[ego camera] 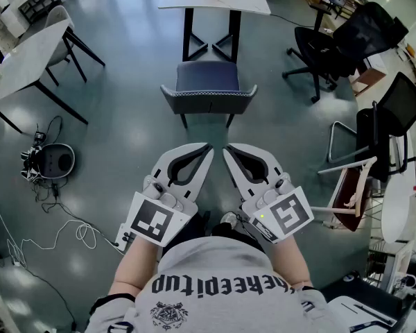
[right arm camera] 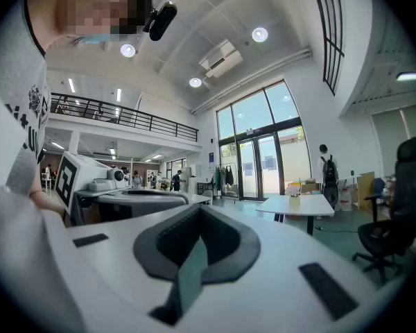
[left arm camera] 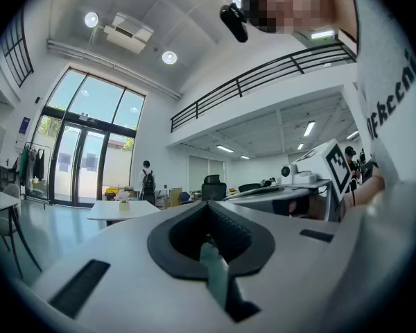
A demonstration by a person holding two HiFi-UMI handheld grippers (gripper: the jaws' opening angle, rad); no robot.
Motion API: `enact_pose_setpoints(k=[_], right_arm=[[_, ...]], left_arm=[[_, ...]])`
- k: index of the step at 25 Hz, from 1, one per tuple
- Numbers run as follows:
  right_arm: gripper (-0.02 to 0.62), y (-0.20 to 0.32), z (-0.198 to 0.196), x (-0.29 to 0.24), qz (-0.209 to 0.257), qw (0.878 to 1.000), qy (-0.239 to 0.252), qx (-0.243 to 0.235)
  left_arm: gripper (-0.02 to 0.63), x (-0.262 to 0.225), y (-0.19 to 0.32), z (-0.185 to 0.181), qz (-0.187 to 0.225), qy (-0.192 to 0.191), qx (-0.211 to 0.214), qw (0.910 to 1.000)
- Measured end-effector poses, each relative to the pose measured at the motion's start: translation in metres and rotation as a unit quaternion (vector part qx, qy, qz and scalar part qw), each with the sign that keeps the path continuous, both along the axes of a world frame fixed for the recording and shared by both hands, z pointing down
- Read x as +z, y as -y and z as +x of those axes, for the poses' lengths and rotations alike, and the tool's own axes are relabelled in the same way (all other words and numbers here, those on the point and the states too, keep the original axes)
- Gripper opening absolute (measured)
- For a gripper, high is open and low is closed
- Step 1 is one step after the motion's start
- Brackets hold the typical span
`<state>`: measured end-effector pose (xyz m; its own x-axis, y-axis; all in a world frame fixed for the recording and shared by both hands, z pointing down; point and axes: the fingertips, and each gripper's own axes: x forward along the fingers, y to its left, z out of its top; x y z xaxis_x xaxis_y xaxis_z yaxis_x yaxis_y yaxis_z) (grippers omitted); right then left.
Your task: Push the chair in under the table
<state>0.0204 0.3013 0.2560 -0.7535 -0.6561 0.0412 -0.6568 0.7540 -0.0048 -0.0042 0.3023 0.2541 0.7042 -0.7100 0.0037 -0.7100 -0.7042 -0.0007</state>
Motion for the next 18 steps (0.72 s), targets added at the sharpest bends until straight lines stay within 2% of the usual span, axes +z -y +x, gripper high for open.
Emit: enact_pose_setpoints(k=[10, 15, 18], right_arm=[[0.009, 0.000, -0.004, 0.003, 0.000, 1.000, -0.006, 0.001], [0.009, 0.009, -0.015, 0.004, 0.000, 1.000, -0.007, 0.003], [0.011, 0.014, -0.027, 0.005, -0.012, 1.000, 0.006, -0.011]], left_arm=[[0.015, 0.001, 0.003, -0.003, 0.001, -0.001, 0.002, 1.0000], [0.015, 0.001, 0.013, -0.012, 0.001, -0.004, 0.010, 0.9999], [0.015, 0.001, 0.021, -0.021, 0.005, -0.002, 0.017, 0.9998]])
